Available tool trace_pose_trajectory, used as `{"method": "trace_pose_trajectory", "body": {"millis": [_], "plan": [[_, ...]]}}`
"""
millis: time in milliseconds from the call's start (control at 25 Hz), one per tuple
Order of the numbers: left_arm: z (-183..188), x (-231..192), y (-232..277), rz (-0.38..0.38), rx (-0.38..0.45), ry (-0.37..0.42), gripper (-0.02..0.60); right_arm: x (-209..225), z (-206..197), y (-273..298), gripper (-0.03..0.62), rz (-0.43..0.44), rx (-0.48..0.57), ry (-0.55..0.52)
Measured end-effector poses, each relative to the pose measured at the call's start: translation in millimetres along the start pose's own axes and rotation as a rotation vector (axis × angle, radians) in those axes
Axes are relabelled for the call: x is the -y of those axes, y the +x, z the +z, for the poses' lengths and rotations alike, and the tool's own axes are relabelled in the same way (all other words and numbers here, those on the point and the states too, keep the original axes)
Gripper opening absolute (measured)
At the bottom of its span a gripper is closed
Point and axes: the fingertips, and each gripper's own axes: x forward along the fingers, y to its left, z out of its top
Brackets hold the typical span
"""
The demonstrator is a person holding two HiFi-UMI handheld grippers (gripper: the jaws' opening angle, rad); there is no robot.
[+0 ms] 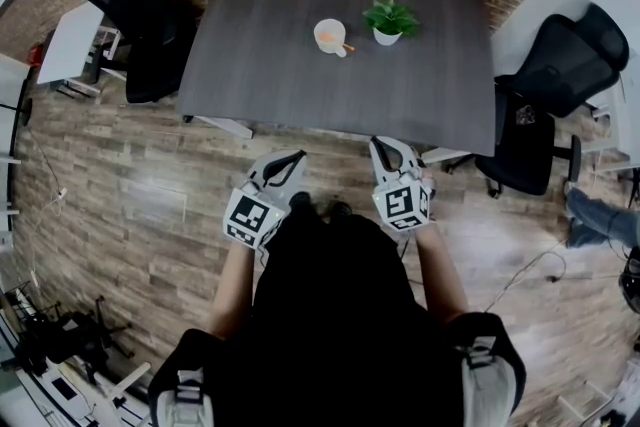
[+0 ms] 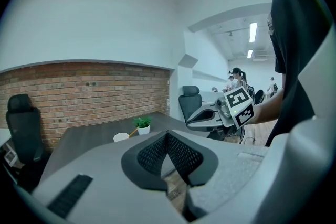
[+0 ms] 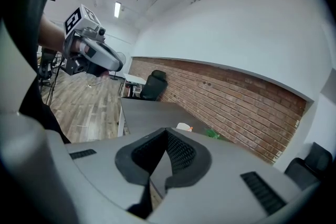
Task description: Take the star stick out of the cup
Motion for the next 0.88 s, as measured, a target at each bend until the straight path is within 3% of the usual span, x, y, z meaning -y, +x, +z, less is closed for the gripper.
{"method": "trace_pose_trajectory", "body": {"millis": [880], "plan": [[15.7,-76.8,26.2,-0.057,0.043,-0.032,0.002,22.9,29.5,59.7,0.0,-0.032,-0.04,-0.011]]}}
